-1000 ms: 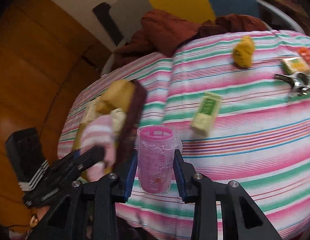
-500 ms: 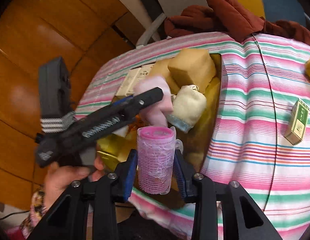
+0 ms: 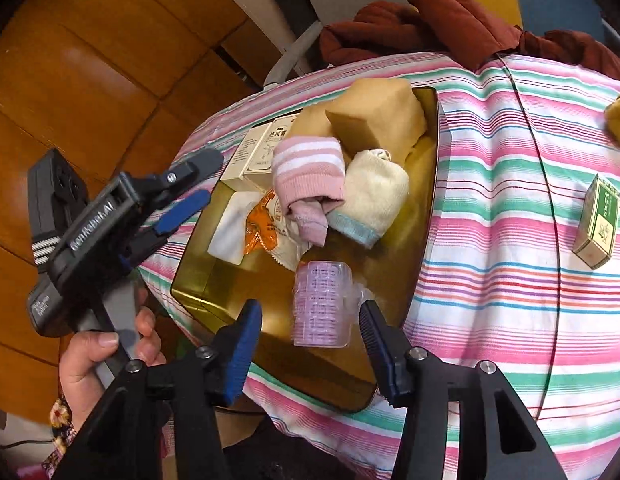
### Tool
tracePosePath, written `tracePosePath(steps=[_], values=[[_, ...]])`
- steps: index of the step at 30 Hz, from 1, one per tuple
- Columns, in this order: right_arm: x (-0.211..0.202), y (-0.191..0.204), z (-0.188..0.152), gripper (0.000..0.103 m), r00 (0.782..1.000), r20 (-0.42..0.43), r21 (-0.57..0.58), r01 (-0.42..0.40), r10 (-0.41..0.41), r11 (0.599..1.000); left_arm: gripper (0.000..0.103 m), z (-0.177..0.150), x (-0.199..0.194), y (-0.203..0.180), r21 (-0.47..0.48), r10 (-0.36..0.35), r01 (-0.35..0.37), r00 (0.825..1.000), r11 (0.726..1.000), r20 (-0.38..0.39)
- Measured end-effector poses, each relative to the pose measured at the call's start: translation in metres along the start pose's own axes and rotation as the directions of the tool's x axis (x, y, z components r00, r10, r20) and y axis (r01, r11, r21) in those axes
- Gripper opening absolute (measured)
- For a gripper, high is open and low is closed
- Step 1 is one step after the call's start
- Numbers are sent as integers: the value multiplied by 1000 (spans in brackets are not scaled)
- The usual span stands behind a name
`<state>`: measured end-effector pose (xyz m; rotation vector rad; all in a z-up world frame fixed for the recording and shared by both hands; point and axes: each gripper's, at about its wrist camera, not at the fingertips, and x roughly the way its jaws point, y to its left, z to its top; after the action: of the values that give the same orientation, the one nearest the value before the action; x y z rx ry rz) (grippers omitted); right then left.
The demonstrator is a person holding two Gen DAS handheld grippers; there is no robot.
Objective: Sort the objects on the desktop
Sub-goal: 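Carry the sock and pink roller over the gold tray and open both grippers, then return both grippers to the pile, left toward the green tea box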
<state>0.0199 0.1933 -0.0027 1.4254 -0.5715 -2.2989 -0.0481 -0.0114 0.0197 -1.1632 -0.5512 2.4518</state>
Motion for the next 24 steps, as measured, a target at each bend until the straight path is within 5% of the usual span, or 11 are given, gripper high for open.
tracePosePath(steps=[13, 24], values=[[-65, -56, -13, 54, 985, 122, 54, 118, -123, 992, 76, -41, 21, -91, 187, -98, 120, 987, 975, -127], [-141, -185, -16, 54, 901, 96, 225, 394, -422, 891, 76, -86, 57, -187, 389, -126, 223, 958, 894, -260]])
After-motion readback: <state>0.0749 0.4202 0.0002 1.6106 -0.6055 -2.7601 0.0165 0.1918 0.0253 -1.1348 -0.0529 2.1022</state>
